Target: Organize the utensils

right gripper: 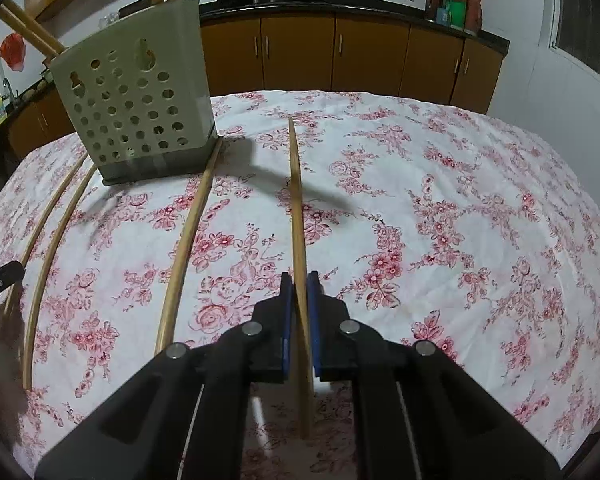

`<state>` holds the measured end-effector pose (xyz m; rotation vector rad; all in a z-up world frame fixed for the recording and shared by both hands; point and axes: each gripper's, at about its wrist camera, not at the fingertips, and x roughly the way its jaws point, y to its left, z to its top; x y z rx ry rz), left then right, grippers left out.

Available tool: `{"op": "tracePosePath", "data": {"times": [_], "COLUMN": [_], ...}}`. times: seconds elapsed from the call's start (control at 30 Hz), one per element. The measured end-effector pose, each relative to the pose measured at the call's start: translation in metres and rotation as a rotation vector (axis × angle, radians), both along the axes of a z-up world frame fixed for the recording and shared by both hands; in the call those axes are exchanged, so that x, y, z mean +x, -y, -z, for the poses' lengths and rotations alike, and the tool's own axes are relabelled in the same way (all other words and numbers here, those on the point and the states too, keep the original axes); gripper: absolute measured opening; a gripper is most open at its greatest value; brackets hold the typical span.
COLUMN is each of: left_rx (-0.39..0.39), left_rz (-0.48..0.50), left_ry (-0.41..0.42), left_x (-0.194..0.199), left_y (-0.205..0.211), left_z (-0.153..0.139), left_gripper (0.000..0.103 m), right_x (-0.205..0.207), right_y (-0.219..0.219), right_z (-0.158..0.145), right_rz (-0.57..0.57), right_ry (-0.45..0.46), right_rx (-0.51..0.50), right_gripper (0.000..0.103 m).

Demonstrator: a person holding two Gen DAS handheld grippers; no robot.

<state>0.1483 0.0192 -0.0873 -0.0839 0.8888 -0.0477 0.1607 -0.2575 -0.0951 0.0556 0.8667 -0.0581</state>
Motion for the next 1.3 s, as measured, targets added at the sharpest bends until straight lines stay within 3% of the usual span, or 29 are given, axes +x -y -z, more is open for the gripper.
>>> {"op": "tracePosePath", "data": {"times": [1.3], "left_rx": [0.001], "left_rz": [-0.002], "left_ry": [0.0], "left_x": [0.0004], "left_y": [-0.0005], "left_z": [0.0001], "left_gripper": [0.009], "right_x": [0.0005], "right_y": [0.0054], "right_z": [0.0018], "right_rz": [0.009], "right_ry": [0.0], "right_rx": [0.019], "right_gripper": [0.015]}}
